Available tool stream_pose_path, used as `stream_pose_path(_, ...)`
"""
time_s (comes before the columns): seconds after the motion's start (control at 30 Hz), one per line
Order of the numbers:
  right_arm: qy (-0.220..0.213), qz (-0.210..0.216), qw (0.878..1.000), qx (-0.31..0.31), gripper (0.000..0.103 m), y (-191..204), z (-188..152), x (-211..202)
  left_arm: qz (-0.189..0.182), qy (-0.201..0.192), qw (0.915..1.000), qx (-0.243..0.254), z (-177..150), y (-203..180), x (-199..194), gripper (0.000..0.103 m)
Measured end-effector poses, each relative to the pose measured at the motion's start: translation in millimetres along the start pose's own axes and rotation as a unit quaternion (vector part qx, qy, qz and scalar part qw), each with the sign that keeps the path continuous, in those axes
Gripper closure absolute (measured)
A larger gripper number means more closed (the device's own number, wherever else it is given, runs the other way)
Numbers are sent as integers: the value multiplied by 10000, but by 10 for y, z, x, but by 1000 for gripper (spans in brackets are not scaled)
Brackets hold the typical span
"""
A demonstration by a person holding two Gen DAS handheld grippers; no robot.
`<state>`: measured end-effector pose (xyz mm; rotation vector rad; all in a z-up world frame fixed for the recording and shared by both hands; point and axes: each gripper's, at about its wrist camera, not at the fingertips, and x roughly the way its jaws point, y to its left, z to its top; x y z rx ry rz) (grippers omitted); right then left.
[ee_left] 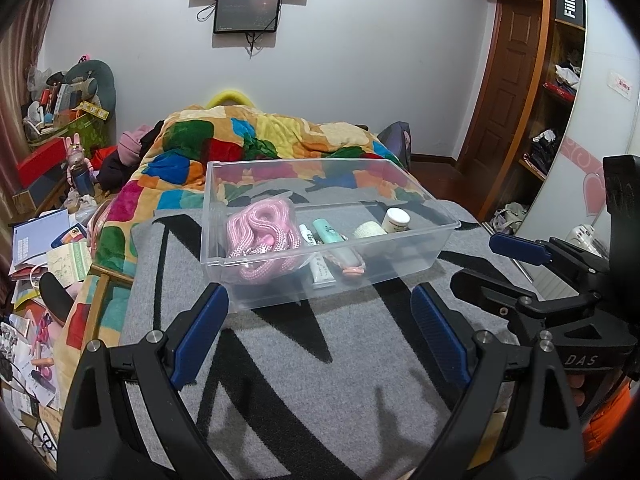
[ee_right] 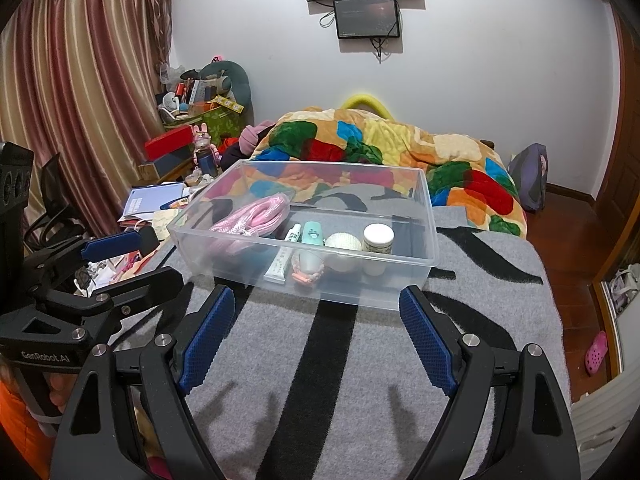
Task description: Organize objects
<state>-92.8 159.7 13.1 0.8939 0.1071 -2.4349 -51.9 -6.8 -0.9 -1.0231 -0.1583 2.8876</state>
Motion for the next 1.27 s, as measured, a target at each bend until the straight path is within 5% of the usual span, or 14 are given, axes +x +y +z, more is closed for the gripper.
stream_pose_path(1.27, 47, 24, 10000, 17, 21, 17, -37, 2, -126, -8, 9999, 113, -3, -77, -48, 9)
